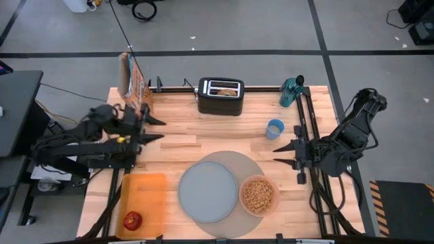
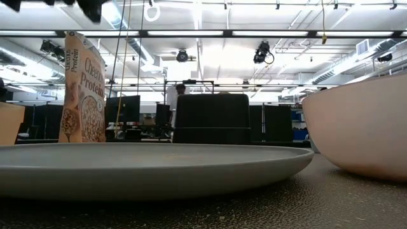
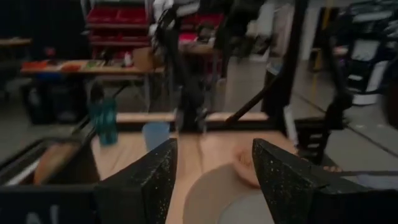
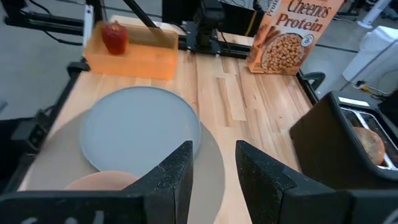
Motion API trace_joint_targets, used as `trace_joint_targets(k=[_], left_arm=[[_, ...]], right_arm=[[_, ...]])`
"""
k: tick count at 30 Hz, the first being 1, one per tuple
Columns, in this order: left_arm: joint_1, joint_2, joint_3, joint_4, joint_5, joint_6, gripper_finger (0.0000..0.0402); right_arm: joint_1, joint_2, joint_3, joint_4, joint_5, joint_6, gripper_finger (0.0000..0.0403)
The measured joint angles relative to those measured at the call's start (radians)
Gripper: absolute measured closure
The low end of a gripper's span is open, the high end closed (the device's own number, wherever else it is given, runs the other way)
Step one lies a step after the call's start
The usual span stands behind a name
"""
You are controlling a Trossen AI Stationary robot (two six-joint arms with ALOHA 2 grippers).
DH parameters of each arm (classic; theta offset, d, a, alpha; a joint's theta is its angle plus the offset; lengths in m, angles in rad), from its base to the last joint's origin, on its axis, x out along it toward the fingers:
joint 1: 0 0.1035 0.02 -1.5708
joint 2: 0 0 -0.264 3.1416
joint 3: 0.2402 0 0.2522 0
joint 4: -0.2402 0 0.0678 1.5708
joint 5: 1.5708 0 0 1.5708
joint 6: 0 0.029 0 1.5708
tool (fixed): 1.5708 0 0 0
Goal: Arrange a breakfast setting
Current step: Put bagel on the blue plate
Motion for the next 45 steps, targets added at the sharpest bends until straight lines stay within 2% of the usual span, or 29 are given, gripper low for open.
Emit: trace_joint_targets(k=[3, 9, 13, 18, 24, 31, 36, 41, 45], left_arm=[[-0.048, -0.002, -0.094, 0.059, -0.105, -0.002, 0.0198], [-0.153, -0.002, -0.285, 0.286, -0.224, -0.039, 0.0209], [-0.206, -0.002, -0.373, 0.380, -0.298, -0.059, 0.0210], [-0.247, -0.002, -0.460, 0.543, -0.313, -0.109, 0.0210], [-0.279, -0.002, -0.544, 0.735, -0.338, -0.085, 0.0210], [-0.283, -0.001, -0.543, 0.729, -0.363, -0.070, 0.0210], [-0.283, -0.001, -0.544, 0.605, -0.363, -0.138, 0.0210], [-0.283, 0.015, -0.544, 0.486, -0.426, -0.182, 0.0210], [-0.283, 0.050, -0.544, 0.469, -0.470, -0.215, 0.0210]], right_arm=[[-0.036, 0.019, 0.000, 0.000, -0.007, 0.000, 0.0275], [-0.137, 0.062, 0.000, 0.006, -0.084, -0.011, 0.0275], [-0.232, 0.088, 0.000, 0.063, -0.138, -0.070, 0.0275], [-0.400, 0.127, 0.000, 0.190, -0.249, -0.201, 0.0275], [-0.637, 0.211, 0.000, 0.336, -0.391, -0.324, 0.0275], [-0.932, 0.334, 0.000, 0.515, -0.572, -0.490, 0.0275], [-1.101, 0.414, 0.008, 0.583, -0.705, -0.565, 0.0264], [-1.204, 0.515, 0.072, 0.518, -0.737, -0.574, 0.0244], [-1.236, 0.580, 0.156, 0.465, -0.763, -0.609, 0.0239]])
